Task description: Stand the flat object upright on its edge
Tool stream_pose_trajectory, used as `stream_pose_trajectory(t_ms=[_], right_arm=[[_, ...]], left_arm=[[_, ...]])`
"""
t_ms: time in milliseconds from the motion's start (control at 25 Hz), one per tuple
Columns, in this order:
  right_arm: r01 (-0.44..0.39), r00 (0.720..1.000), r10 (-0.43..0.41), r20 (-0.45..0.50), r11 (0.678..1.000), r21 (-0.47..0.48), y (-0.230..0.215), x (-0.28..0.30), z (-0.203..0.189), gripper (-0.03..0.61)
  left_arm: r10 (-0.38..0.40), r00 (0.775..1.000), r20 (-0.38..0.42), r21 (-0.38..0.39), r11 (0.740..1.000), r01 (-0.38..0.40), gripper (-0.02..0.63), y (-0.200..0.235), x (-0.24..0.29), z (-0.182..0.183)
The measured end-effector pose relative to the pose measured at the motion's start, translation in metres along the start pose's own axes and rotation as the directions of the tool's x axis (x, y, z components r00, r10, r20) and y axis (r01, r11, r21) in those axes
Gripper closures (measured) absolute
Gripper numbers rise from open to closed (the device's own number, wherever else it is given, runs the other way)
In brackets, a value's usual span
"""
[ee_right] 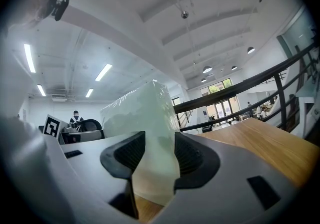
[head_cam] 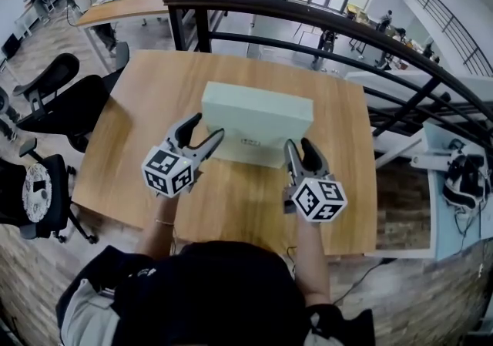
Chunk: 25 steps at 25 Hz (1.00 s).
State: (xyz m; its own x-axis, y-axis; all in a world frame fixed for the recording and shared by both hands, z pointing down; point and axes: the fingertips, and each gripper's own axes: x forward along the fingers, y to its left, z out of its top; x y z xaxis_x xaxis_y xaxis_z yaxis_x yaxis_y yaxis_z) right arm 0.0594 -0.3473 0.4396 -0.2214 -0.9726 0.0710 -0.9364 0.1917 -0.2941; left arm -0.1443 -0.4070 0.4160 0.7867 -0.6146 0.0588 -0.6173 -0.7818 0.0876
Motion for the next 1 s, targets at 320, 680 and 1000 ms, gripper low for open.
stream_pose_trajectory(t_ms=[320, 680, 1000], right_arm=[[0.040, 0.999, -0.040, 0.022, 0.999, 0.015, -0.002, -0.012, 0.004, 0.419], [0.047, 0.996, -0.049, 0.072, 0.999, 0.024, -0.002, -0.023, 0.013, 0.532], [0.046, 0.997, -0.046, 0.054, 0.999, 0.010, -0.005, -0.025, 0.013, 0.543]], left_arm=[[0.027, 0.999, 0.021, -0.025, 0.999, -0.026, 0.343, 0.001, -0.014, -0.001], [0.018, 0.998, 0.055, 0.010, 1.000, -0.019, 0.562, -0.005, -0.024, 0.007], [0.024, 0.998, 0.050, -0.004, 1.000, -0.024, 0.574, -0.004, -0.024, 0.011]])
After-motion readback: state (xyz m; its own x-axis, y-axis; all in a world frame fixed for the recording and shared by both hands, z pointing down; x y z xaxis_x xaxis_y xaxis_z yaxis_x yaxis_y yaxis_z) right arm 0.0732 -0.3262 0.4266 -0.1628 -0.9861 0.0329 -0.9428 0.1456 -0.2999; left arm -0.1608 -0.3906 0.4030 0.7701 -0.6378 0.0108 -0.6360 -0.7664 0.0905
